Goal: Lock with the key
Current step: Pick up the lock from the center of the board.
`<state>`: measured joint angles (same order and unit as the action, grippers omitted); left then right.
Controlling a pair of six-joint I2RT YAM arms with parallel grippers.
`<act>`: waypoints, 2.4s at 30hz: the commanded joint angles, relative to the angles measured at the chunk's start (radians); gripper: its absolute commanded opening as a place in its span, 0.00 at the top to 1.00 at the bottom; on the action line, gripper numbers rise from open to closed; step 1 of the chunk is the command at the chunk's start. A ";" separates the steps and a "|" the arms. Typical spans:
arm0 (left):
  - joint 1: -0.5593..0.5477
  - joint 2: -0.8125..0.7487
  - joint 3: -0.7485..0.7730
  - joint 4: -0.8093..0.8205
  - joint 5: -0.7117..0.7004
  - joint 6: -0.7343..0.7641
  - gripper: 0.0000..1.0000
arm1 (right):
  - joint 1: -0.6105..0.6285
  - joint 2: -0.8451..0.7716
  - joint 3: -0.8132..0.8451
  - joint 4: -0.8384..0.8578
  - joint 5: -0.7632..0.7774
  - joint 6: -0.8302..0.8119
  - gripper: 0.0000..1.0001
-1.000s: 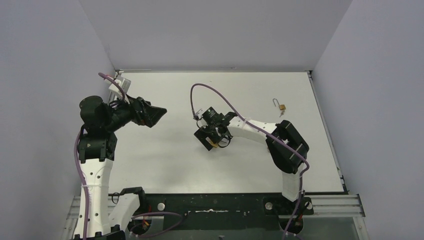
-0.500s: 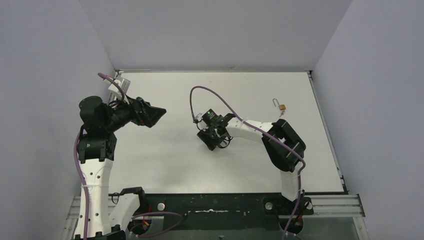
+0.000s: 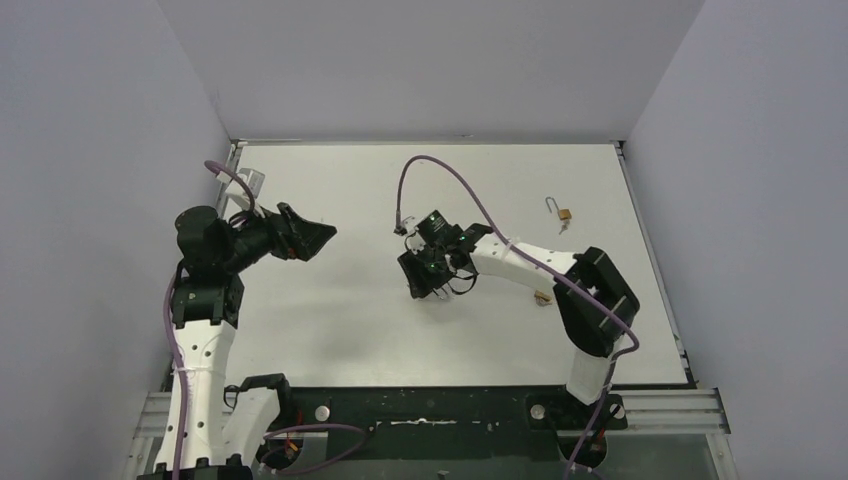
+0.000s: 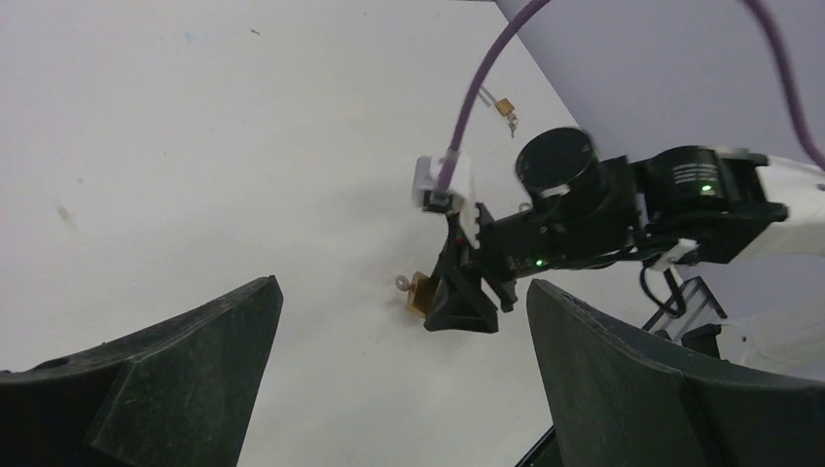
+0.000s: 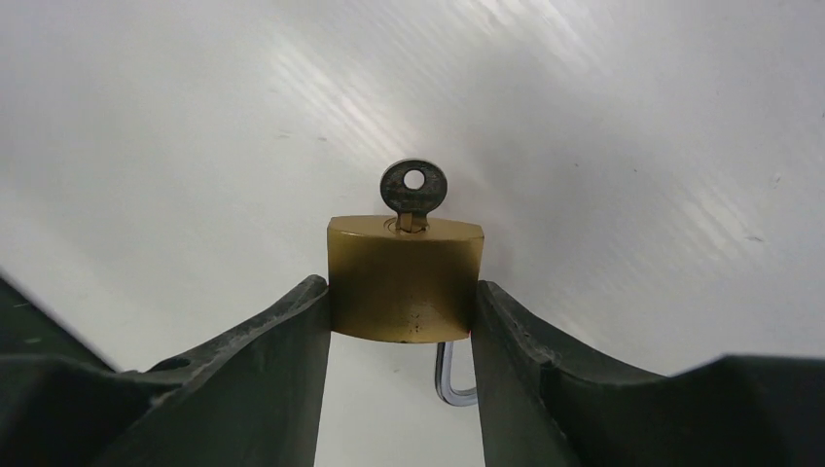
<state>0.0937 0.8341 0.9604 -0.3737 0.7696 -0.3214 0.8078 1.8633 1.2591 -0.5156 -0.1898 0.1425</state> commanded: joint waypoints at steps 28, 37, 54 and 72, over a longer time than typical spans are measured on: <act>-0.545 0.221 -0.069 0.079 -0.389 -0.665 0.11 | -0.017 -0.340 0.228 -0.051 -0.346 0.019 0.96; -0.575 0.302 -0.086 0.248 -0.326 -0.763 0.27 | -0.007 -0.346 0.238 -0.071 -0.338 0.011 0.96; -0.624 0.393 -0.108 0.442 -0.110 -0.840 1.00 | -0.005 -0.343 0.271 -0.119 -0.307 -0.017 0.96; -0.530 0.327 -0.176 0.814 -0.124 -0.934 1.00 | -0.112 -0.506 0.239 0.062 -0.380 0.026 0.00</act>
<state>-0.4698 1.1831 0.7559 0.2024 0.6262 -1.2171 0.7631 1.4780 1.5463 -0.6601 -0.4740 0.1085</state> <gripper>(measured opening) 0.179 0.993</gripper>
